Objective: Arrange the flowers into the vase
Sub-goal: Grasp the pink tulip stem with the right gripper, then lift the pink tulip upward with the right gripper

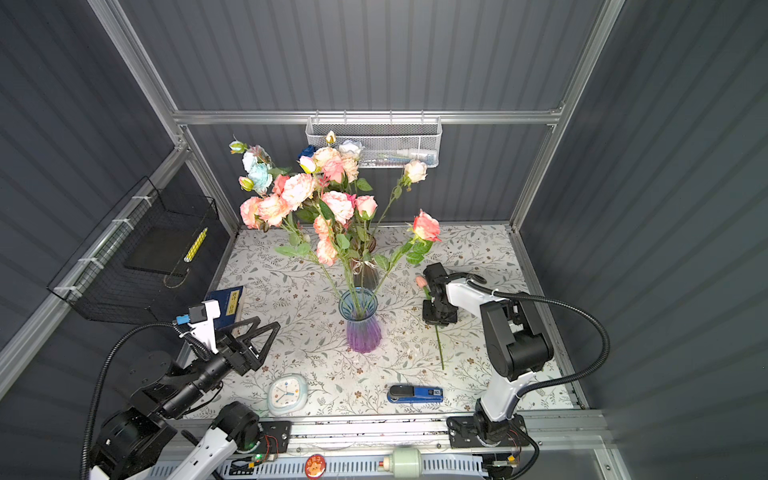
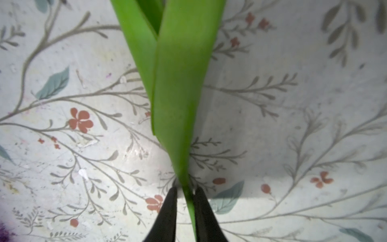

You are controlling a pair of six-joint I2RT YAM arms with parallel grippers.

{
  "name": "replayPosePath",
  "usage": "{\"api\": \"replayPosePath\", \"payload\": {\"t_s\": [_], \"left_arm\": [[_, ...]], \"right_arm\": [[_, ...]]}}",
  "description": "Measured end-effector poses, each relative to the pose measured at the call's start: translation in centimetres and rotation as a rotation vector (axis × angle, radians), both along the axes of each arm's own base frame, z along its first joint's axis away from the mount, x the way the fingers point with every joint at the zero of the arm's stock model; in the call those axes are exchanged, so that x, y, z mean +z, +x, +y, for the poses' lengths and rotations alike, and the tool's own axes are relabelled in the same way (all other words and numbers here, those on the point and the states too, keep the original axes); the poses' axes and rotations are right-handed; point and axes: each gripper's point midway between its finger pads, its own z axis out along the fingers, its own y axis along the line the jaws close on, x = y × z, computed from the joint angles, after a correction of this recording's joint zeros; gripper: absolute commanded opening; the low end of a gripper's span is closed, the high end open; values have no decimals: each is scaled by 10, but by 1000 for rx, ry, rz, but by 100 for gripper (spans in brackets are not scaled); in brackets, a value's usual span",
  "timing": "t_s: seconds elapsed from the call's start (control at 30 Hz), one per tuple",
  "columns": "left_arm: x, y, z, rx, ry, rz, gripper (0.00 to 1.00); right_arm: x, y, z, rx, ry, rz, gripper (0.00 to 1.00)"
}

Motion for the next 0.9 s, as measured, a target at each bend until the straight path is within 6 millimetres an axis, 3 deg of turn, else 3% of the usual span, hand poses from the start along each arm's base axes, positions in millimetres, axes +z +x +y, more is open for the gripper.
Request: {"api": "replayPosePath", "payload": {"t_s": [0.4,0.53,0.77,0.9], "left_arm": [[0,0,0,3,1,0,100],[0,0,0,3,0,-1,100],[5,-2,2,4,-4,-8,100],[9,-2,2,4,-7,-13,100]], "right_arm": [[1,-1,9,36,-15,-8,0],[15,-2,5,20,9,-80,0],[101,22,-19,-74,76,-391,0],[152,22,-43,-147,85,-561,0]]}}
